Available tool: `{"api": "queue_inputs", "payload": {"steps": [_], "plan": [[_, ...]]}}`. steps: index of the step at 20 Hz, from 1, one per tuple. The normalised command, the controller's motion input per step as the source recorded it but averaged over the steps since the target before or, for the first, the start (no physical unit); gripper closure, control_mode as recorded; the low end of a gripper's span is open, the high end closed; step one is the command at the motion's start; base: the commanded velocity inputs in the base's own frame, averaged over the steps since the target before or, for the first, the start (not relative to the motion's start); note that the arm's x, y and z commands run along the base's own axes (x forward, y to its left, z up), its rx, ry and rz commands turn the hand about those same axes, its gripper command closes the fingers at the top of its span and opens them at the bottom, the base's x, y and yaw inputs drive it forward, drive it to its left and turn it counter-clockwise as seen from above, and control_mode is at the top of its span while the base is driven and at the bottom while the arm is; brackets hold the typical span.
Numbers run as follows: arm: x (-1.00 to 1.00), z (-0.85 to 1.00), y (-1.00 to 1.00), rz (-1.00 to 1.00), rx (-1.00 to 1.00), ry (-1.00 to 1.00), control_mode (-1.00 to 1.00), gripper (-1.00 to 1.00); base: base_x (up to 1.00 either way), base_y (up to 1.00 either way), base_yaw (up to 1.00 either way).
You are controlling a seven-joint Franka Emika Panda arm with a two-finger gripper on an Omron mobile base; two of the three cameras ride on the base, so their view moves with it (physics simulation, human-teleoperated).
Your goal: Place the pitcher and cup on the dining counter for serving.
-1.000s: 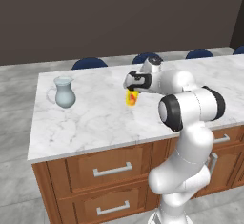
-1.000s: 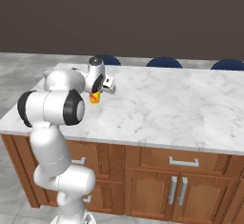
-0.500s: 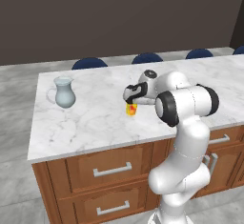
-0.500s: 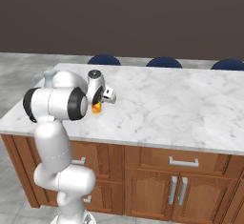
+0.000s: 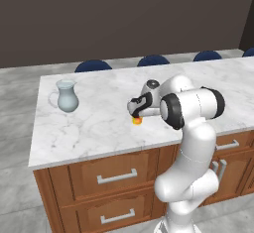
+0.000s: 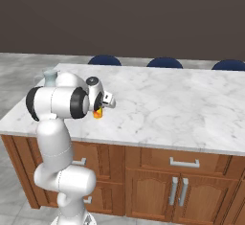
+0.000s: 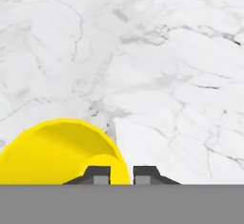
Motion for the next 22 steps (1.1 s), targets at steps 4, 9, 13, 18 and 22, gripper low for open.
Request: {"api": "queue_inputs", "payload": {"steps": [4,9,13,18,22], "plan": [[0.00,0.00,0.00,0.00,0.00,0.00,-1.00,-1.00,0.00,0.00,0.00],[-0.06,0.07,0.00,0.00,0.00,-0.02,-1.00,-1.00,0.00,0.00,0.00],[-0.16,0.49,0.00,0.00,0.00,-0.07,-1.00,-1.00,0.00,0.00,0.00],[-0.44,0.92,0.00,0.00,0.00,-0.15,-1.00,-1.00,0.00,0.00,0.00],[-0.88,1.00,0.00,0.00,0.00,-0.22,-1.00,-1.00,0.00,0.00,0.00]]}}
